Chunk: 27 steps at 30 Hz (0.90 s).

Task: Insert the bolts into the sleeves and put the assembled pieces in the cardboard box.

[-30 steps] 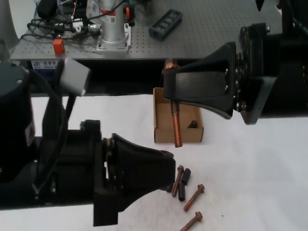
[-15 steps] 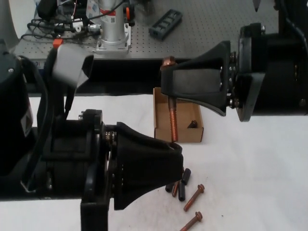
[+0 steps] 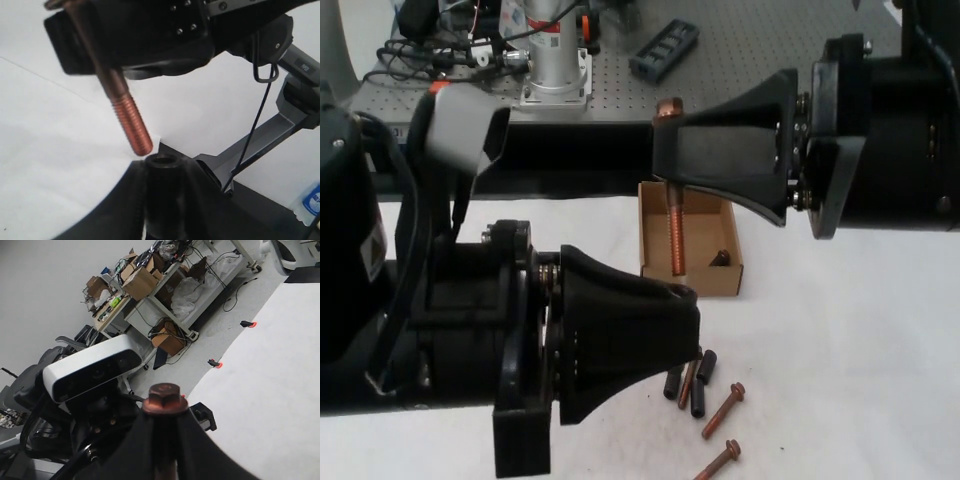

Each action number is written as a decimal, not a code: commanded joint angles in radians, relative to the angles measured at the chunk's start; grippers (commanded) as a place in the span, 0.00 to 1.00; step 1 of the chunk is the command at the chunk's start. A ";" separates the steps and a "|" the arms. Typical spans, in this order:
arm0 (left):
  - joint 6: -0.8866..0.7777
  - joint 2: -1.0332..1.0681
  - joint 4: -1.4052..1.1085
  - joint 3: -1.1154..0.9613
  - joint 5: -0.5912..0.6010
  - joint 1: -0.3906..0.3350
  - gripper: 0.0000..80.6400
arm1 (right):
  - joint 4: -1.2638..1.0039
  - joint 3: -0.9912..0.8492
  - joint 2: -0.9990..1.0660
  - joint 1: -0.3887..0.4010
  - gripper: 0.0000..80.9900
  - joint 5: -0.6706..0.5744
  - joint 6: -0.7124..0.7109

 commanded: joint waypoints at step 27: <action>-0.053 -0.005 -0.124 -0.005 -0.180 -0.003 0.01 | -0.008 -0.003 0.000 0.000 0.00 -0.053 0.005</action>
